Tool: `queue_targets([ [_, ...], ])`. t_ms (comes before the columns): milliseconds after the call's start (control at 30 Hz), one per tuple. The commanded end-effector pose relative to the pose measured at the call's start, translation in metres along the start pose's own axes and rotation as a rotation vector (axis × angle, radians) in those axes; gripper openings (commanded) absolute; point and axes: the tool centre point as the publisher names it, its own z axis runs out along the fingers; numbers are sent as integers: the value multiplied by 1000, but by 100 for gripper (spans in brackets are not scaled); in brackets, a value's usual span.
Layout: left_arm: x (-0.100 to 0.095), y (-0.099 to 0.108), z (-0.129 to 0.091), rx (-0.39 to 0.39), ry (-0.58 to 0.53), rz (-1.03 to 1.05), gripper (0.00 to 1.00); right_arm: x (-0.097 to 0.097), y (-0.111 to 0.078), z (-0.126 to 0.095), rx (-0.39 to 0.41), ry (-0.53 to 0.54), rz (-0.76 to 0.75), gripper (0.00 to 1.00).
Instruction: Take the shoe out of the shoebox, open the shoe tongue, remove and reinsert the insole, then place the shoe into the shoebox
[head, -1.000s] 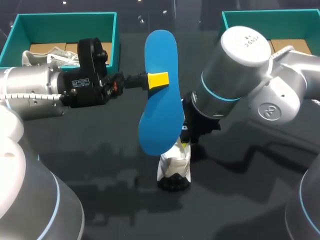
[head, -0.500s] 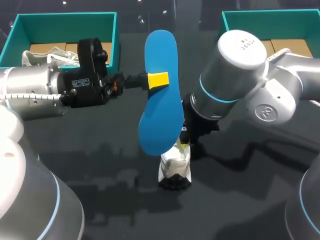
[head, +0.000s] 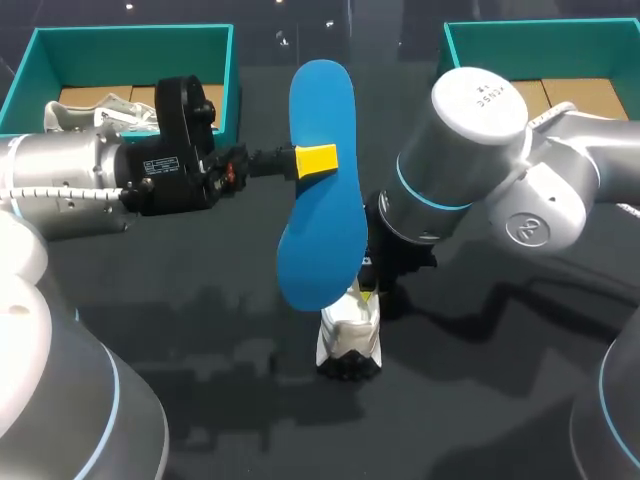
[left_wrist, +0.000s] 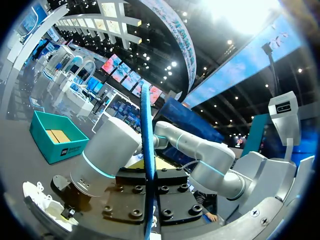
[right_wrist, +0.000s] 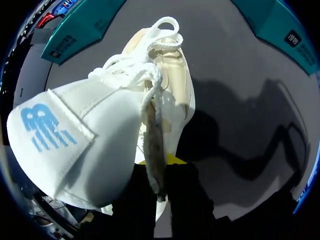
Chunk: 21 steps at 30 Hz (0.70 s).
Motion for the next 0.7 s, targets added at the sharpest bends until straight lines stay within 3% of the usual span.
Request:
queue_targets([
  [33,-1,1,3,2,1,0,0,0,-2,6,-3,8,4,9],
  [100,-1,1,3,2,1,0,0,0,-3,4,-5,11,7,42],
  [167,-1,1,3,2,1,0,0,0,-4,2,-6,12,9,100],
  [567,-1,1,3,2,1,0,0,-4,-8,-34,-32,86,7,100],
  [700,-1,1,3,2,1,0,0,-9,-5,-52,-32,251,-21,100],
])
